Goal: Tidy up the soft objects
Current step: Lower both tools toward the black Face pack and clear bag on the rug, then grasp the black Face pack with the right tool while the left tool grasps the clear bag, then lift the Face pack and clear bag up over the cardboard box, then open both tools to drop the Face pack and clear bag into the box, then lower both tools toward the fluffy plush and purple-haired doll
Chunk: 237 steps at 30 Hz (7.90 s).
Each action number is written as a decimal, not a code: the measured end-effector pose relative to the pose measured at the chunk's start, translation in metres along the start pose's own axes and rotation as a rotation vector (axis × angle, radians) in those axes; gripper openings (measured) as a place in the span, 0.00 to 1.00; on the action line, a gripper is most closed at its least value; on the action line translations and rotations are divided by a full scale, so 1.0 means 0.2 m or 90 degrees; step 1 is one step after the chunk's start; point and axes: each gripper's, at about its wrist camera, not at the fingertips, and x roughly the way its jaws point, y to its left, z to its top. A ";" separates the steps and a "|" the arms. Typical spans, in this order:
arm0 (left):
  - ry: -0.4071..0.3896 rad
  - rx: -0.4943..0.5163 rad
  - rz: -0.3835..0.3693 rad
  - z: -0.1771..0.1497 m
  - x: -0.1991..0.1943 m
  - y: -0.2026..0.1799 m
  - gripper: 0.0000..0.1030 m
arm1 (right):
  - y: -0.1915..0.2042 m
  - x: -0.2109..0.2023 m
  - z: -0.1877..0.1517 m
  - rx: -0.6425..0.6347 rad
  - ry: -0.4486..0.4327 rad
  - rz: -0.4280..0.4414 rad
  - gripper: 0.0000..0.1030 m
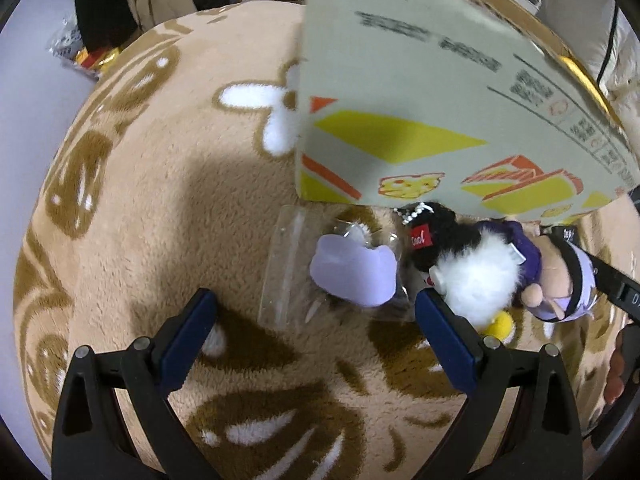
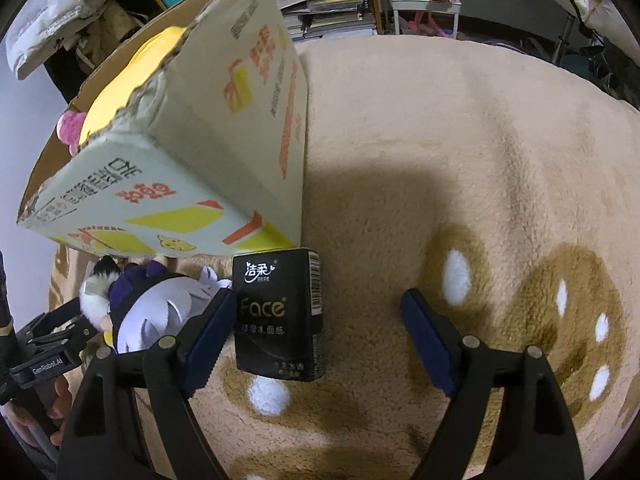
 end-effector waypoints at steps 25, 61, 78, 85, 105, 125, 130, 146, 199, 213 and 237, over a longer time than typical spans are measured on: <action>-0.047 0.112 0.099 0.00 0.05 -0.28 0.90 | 0.02 0.09 0.10 0.034 -0.002 -0.027 0.86; -0.088 0.037 0.050 -0.22 -0.29 -0.13 0.74 | 0.11 -0.28 -0.08 -0.011 -0.119 0.025 0.47; -0.297 0.058 0.040 -0.29 -0.75 -0.18 0.74 | 0.24 -0.70 -0.15 -0.077 -0.292 0.103 0.47; -0.409 0.079 0.052 -0.30 -0.96 -0.21 0.74 | 0.27 -0.82 -0.13 -0.103 -0.353 0.112 0.47; -0.542 0.110 0.056 -0.06 -1.12 -0.25 0.74 | 0.39 -0.92 0.12 -0.152 -0.423 0.126 0.47; -0.480 0.107 0.064 0.15 -0.77 -0.28 0.74 | 0.43 -0.61 0.29 -0.209 -0.366 0.149 0.48; -0.461 0.111 0.061 0.19 -0.68 -0.28 0.74 | 0.41 -0.50 0.31 -0.188 -0.334 0.167 0.48; -0.420 0.089 0.049 0.23 -0.58 -0.25 0.82 | 0.34 -0.43 0.34 -0.161 -0.320 0.188 0.49; -0.420 0.079 0.094 -0.31 -1.00 -0.19 0.97 | 0.26 -0.81 -0.16 -0.136 -0.316 0.152 1.00; -0.371 0.072 0.086 -0.29 -0.88 -0.15 0.97 | 0.26 -0.70 -0.16 -0.133 -0.280 0.129 1.00; -0.273 0.012 0.016 -0.07 -0.62 -0.04 0.97 | 0.32 -0.42 -0.07 -0.156 -0.206 0.085 1.00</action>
